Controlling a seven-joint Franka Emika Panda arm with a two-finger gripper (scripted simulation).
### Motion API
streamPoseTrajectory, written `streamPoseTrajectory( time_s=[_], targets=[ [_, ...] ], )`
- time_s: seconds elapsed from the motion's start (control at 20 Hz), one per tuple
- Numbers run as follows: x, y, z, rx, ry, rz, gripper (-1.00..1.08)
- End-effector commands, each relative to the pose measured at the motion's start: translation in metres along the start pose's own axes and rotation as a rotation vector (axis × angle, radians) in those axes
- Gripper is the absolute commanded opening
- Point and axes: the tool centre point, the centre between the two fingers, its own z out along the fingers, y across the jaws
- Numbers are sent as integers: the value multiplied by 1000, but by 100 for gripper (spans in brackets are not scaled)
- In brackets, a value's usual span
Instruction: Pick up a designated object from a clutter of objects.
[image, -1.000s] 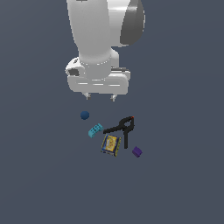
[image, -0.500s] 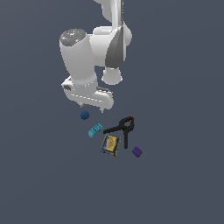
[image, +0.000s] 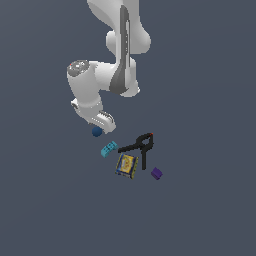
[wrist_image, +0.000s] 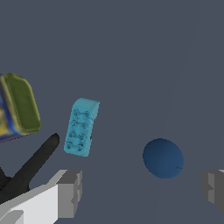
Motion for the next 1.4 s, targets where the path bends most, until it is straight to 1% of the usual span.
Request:
streamPoseTrajectory(
  time_s=[0.0, 0.25, 0.5, 0.95, 1.35],
  targets=[
    [-5, 16, 15, -4, 4, 54, 100],
    [-15, 38, 36, -13, 9, 131, 100],
    [-21, 51, 47, -19, 13, 175, 100],
    [-23, 54, 52, -21, 13, 182, 100],
    [-23, 56, 82, -21, 13, 185, 100]
  ],
)
